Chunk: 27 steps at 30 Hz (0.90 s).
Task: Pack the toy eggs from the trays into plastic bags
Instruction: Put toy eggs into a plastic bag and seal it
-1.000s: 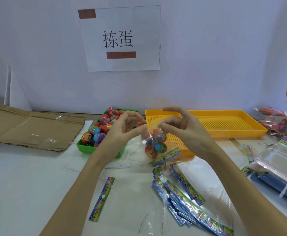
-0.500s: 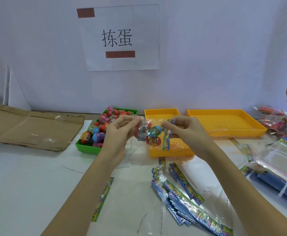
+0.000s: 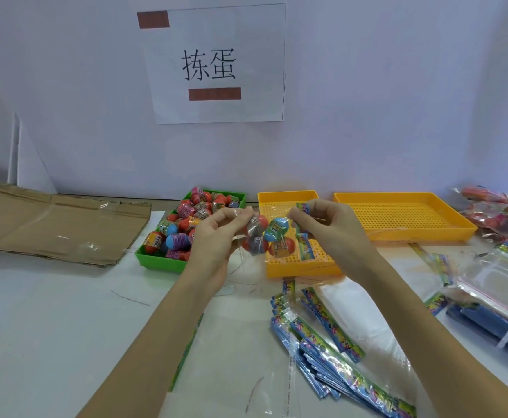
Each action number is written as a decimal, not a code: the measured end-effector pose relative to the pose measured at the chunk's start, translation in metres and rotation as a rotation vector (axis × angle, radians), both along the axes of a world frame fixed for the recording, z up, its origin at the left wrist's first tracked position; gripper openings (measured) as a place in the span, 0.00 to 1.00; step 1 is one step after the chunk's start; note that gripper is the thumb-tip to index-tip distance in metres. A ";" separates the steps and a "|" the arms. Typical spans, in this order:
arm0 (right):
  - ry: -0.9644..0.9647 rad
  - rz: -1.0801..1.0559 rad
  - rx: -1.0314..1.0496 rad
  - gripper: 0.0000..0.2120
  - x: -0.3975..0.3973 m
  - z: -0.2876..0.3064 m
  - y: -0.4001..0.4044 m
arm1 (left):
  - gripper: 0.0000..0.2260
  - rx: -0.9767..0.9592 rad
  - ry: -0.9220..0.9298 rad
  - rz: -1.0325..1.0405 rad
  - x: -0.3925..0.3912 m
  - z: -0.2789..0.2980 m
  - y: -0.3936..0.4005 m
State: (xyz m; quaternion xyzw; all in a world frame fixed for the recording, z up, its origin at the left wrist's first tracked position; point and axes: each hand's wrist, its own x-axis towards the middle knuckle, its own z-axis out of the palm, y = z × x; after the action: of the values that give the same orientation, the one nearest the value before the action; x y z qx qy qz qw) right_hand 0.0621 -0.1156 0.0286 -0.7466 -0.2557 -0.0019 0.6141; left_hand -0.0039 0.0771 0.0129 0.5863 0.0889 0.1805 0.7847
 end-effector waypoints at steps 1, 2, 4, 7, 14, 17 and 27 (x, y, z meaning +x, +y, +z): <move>-0.048 -0.025 -0.005 0.12 -0.001 -0.001 0.001 | 0.10 -0.017 -0.002 0.012 0.000 0.000 -0.001; -0.075 -0.049 0.006 0.12 -0.001 -0.002 0.003 | 0.10 -0.038 -0.007 0.022 0.000 -0.001 -0.003; -0.045 -0.049 0.031 0.12 -0.003 -0.004 0.008 | 0.08 -0.083 -0.014 0.055 0.001 -0.003 -0.007; -0.029 0.052 -0.100 0.12 -0.005 -0.004 0.009 | 0.05 -0.124 -0.029 0.129 0.003 -0.003 -0.004; -0.094 -0.039 0.020 0.10 0.003 0.000 0.001 | 0.20 -0.052 0.040 0.002 0.007 -0.004 0.000; -0.076 0.016 0.016 0.11 0.008 0.000 -0.007 | 0.32 0.220 0.100 -0.168 0.005 -0.002 0.003; 0.251 0.018 0.096 0.16 0.007 -0.010 0.005 | 0.07 0.503 -0.063 0.031 0.001 -0.008 -0.002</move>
State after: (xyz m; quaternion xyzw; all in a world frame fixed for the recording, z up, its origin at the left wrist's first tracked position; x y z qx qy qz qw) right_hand 0.0687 -0.1109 0.0184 -0.7085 -0.1831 0.0850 0.6762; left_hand -0.0032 0.0747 0.0052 0.7558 0.0258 0.2271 0.6136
